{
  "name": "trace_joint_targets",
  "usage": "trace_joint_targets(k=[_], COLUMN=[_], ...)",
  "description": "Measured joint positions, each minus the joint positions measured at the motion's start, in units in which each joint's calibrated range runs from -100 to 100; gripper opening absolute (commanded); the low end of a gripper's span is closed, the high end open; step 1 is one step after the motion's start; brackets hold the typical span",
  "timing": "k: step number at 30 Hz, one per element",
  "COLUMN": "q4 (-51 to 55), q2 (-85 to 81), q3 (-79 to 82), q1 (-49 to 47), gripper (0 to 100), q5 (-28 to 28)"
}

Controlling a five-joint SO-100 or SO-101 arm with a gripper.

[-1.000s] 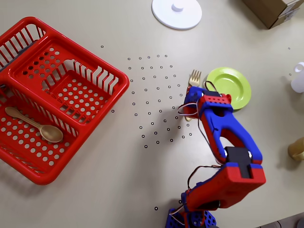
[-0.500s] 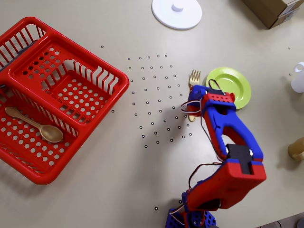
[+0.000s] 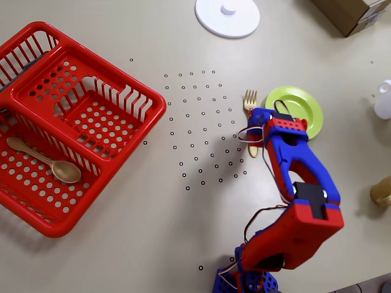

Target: Push the fork on the left side of the plate

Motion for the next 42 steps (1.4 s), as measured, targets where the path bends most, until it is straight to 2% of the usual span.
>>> trace_joint_targets(k=[23, 32, 37, 42], q4=[-0.9, -1.6, -1.4, -2.7], q2=[4.8, 4.7, -4.1, -21.4], q3=[-7.1, -7.0, 0.0, 6.9], q1=[3.2, 3.2, -2.5, -6.5], gripper=[0, 0, 0, 0], q5=[3.3, 1.9, -0.6, -2.8])
